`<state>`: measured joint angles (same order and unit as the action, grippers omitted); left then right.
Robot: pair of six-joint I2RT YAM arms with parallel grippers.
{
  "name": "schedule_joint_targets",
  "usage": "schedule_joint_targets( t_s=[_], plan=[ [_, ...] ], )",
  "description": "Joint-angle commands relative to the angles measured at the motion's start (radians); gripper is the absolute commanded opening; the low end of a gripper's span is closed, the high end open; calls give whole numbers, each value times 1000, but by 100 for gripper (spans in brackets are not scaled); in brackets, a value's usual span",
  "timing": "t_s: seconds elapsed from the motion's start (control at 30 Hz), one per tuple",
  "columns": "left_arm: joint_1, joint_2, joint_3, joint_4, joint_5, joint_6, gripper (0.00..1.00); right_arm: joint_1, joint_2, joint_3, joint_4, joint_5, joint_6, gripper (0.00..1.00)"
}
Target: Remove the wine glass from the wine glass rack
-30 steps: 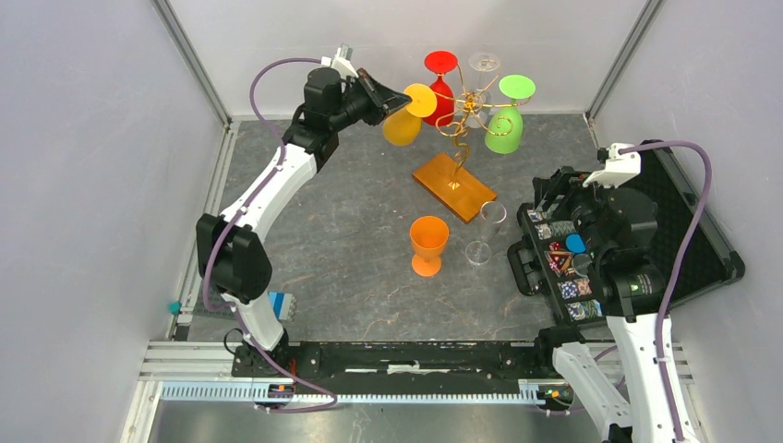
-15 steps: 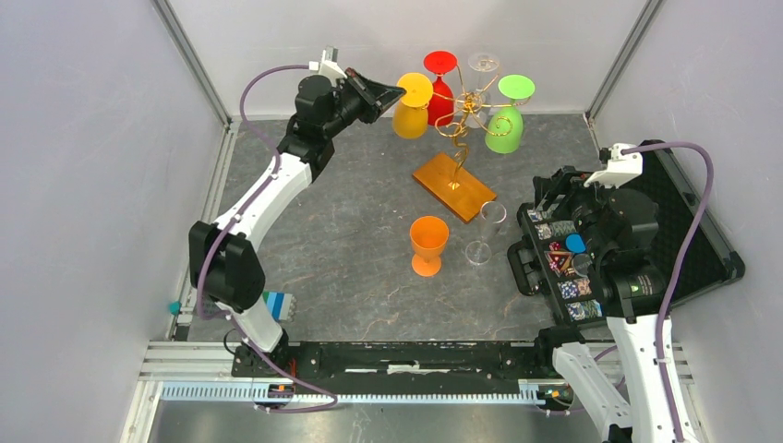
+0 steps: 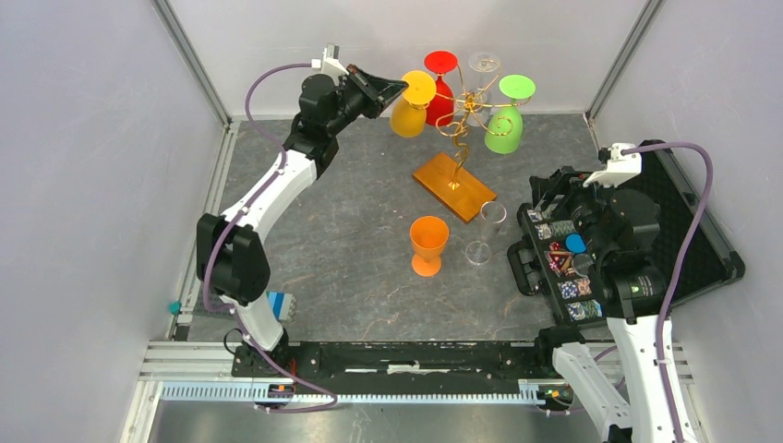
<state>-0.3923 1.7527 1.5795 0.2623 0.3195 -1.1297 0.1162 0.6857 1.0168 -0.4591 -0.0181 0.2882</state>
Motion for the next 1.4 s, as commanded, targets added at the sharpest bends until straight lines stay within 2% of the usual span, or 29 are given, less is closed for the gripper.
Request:
schedule_joint_targets(
  t_s=[0.0, 0.43, 0.6, 0.93, 1.2, 1.37],
  plan=[
    [8, 2, 51, 30, -22, -15, 2, 1, -8, 9, 55, -35, 4, 75],
    [7, 97, 118, 91, 65, -96, 2, 1, -15, 13, 59, -71, 7, 75],
    [-1, 149, 196, 138, 221, -112, 2, 2, -43, -14, 102, -132, 30, 80],
    [-5, 52, 72, 144, 294, -135, 2, 2, -65, -39, 165, -211, 76, 85],
    [-6, -59, -65, 130, 290, -114, 2, 2, -102, -127, 378, -411, 218, 95],
    [-5, -186, -204, 140, 294, -121, 2, 2, -91, -282, 680, -553, 444, 98]
  ],
)
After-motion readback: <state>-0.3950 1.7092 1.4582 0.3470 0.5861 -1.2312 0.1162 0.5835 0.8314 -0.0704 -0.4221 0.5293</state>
